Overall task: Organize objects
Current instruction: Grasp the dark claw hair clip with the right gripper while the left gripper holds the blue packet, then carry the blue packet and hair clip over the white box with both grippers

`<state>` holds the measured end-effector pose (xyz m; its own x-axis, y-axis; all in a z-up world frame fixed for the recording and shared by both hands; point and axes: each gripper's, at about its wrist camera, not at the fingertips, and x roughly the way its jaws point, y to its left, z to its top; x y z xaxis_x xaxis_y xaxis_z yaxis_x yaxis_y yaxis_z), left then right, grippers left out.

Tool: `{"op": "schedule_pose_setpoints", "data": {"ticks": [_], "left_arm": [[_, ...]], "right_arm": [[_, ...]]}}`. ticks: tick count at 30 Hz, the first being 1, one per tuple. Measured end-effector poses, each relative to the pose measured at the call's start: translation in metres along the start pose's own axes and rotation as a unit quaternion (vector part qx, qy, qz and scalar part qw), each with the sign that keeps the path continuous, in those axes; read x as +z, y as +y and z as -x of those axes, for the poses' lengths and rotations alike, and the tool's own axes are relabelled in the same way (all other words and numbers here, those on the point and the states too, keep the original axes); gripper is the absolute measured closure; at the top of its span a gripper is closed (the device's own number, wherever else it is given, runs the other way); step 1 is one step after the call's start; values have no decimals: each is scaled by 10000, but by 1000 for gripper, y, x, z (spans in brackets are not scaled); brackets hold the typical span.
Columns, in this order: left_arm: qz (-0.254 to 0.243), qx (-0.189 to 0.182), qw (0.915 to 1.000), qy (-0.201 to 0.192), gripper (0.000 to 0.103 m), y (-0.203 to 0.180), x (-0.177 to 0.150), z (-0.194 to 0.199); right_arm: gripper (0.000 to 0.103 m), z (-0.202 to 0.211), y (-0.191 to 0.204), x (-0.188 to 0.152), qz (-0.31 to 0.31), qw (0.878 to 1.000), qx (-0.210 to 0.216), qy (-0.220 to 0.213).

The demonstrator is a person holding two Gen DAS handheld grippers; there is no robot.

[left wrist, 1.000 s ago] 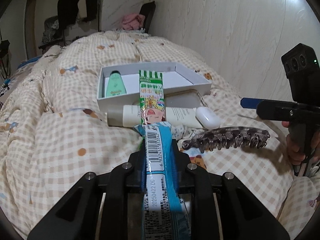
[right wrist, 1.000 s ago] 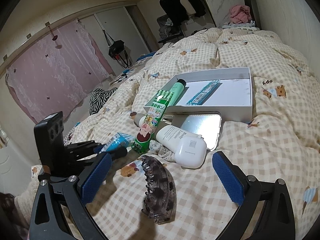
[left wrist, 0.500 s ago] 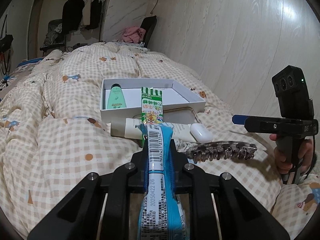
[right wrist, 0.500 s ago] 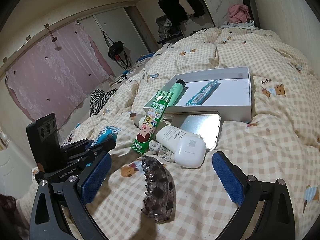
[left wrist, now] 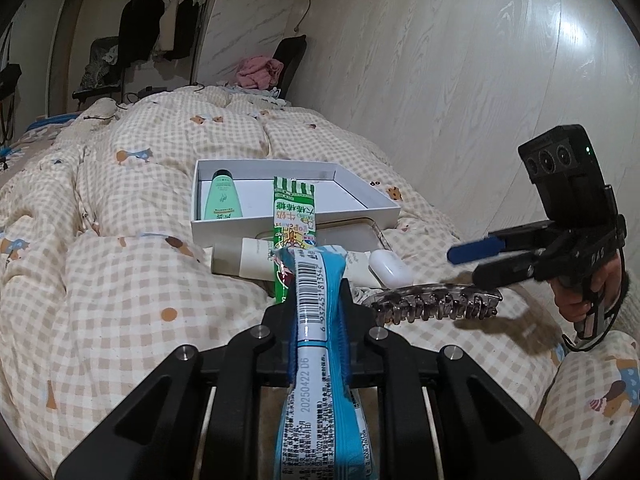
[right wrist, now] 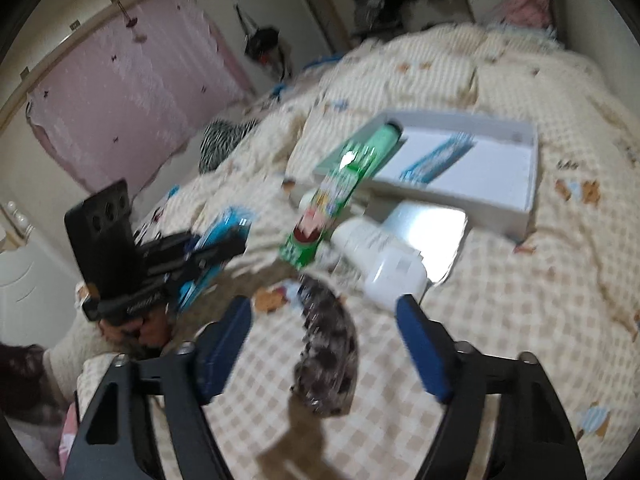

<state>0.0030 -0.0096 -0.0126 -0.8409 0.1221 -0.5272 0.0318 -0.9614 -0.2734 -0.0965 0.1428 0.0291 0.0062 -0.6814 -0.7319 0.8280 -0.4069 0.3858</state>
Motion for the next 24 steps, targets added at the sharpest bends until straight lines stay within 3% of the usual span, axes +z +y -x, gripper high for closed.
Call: {"op": "schedule_pose_setpoints", "data": {"ticks": [5,12,18,24], "left_arm": [[12,0,10000,21,86,1,0,-1],[4,9,10000,22,86,0,-1,-2],[69,15,10000,-59,86,4,-1,0],[197,-8,9997,-124,86,8,-1,4]], "right_arm": [[54,-16,4,4,134,9993,-178,291],[72,-29,16,0,457,9961,-493,570],[74,-24,23,-4,486,9971,-431,409],[74,1,22,-6,293,9989,-351,-43]]}}
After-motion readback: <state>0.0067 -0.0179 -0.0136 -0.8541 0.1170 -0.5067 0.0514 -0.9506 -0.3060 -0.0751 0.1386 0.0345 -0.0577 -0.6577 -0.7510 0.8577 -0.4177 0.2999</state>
